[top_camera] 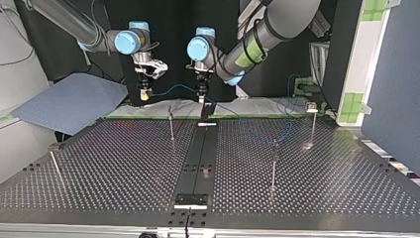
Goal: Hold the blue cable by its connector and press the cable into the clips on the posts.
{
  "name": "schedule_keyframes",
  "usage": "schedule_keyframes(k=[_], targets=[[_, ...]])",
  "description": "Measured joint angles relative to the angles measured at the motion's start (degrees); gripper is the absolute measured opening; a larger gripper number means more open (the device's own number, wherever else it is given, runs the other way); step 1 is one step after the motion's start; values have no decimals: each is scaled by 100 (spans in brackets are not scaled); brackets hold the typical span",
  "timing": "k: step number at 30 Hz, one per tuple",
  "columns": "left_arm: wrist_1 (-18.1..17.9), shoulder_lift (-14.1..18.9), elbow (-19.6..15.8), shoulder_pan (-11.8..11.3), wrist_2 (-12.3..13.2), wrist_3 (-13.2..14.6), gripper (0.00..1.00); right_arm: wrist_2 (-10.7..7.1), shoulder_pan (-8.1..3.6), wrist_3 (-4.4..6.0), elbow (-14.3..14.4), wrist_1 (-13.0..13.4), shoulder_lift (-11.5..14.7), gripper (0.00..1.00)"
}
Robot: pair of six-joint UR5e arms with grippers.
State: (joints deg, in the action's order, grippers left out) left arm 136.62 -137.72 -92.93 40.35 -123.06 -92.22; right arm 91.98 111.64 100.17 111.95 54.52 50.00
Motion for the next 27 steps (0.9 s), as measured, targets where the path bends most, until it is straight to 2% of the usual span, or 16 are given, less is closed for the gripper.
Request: schedule_keyframes(k=[10,12,17,21,27], targets=[[24,-181,445,54,-76,-104,0,-295,-266,8,-54,15,-16,0],[87,-263,542,66,-58,-137,0,-410,-319,14,-99,3,-20,0],[164,-462,795,86,13,-174,0,-612,-455,75,-203,-30,-27,0],[144,-498,913,94,76,-210,0,-782,-582,161,-288,-40,-31,0],[120,-506,989,109,129,-305,0,-963,-754,201,-392,-49,-36,0]])
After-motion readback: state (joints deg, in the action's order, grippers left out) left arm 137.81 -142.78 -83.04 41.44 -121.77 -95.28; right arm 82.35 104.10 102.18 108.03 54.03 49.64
